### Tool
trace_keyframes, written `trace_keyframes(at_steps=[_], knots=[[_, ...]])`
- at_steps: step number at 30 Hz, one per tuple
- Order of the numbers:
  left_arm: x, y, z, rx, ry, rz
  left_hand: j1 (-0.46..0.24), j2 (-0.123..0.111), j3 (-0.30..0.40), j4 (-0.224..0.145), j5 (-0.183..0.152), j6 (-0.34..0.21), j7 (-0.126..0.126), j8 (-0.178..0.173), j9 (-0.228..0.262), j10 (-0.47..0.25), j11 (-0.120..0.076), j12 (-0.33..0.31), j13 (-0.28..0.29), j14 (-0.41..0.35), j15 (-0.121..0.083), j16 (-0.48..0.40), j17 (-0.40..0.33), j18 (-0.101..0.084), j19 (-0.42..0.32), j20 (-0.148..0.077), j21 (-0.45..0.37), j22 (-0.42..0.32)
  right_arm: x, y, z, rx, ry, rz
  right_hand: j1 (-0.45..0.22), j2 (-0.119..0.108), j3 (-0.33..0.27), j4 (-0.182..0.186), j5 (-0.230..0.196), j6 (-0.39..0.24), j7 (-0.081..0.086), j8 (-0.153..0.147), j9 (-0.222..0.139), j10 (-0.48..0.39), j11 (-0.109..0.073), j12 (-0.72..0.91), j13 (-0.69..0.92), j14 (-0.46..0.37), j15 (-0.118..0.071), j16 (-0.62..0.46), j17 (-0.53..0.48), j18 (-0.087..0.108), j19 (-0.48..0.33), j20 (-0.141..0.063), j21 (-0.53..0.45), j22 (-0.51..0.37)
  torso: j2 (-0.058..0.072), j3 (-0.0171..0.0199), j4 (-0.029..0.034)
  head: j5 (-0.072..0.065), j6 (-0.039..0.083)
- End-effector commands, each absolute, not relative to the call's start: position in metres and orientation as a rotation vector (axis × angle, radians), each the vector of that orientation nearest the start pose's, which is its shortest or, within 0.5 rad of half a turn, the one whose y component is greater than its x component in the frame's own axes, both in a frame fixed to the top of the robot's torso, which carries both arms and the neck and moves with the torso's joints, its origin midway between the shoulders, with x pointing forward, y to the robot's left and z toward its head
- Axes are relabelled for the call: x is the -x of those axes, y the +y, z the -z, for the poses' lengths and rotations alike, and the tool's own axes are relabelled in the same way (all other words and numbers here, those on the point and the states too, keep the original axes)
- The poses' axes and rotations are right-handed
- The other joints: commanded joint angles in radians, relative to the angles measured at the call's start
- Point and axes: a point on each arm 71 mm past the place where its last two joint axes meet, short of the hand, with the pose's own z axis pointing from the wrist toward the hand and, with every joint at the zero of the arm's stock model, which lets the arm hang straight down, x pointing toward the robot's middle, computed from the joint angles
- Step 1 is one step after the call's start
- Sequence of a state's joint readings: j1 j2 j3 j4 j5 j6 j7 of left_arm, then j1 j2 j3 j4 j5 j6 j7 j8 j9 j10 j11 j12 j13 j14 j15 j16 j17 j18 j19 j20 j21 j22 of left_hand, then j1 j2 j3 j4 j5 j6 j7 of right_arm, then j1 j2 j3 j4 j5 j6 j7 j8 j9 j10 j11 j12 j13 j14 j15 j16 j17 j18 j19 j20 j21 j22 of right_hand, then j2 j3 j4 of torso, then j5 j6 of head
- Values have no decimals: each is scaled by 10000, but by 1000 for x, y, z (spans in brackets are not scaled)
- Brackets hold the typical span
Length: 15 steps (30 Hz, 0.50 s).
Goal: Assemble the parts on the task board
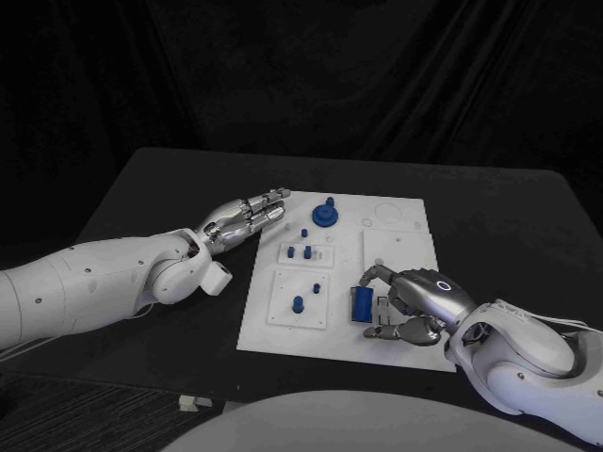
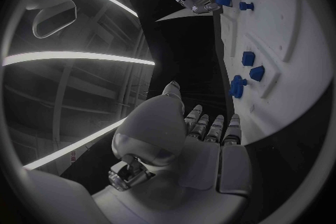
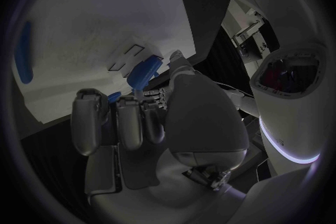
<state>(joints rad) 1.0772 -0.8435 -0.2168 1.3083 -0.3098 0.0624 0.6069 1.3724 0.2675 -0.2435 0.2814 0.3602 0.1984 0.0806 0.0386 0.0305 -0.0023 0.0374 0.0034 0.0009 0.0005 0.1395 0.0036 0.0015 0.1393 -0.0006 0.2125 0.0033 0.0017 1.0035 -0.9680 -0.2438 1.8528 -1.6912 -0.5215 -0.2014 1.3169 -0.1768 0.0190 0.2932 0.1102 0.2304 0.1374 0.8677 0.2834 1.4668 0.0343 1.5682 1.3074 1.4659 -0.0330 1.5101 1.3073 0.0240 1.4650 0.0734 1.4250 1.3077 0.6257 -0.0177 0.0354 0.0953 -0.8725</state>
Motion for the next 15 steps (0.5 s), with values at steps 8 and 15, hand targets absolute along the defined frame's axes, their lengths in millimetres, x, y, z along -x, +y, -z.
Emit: trace_keyframes(at_steps=[8, 15], knots=[[-451, 253, 294, 7859, 17304, 16500, 46, 96, 68, -21, 66, 48, 21, 34, 9, 23, 89, -34, -9, -5, 54, -36, -15, 74, 19, 76, -21, 7, -336, -170, 284, 2523, 17542, -7501, 146, 505, 175, -87, 895, 48, -91, 1083, 584, 1040, -23, 26, 2634, 698, -22, -44, 1276, 149, 315, 12, -61, 2119, 16, -4, 6, 15, -2], [-451, 252, 294, 7864, 17337, 16522, 47, 99, 71, -22, 68, 55, 24, 35, 10, 23, 91, -34, -9, -5, 57, -36, -15, 73, 20, 78, -20, 9, -338, -169, 288, 2446, 17729, -7244, 176, 479, 163, -106, 899, -4, -89, 1107, 604, 1040, -19, 26, 2634, 665, -21, -102, 1158, 188, 237, 10, -220, 2066, 7, -2, -1, 21, -2]])
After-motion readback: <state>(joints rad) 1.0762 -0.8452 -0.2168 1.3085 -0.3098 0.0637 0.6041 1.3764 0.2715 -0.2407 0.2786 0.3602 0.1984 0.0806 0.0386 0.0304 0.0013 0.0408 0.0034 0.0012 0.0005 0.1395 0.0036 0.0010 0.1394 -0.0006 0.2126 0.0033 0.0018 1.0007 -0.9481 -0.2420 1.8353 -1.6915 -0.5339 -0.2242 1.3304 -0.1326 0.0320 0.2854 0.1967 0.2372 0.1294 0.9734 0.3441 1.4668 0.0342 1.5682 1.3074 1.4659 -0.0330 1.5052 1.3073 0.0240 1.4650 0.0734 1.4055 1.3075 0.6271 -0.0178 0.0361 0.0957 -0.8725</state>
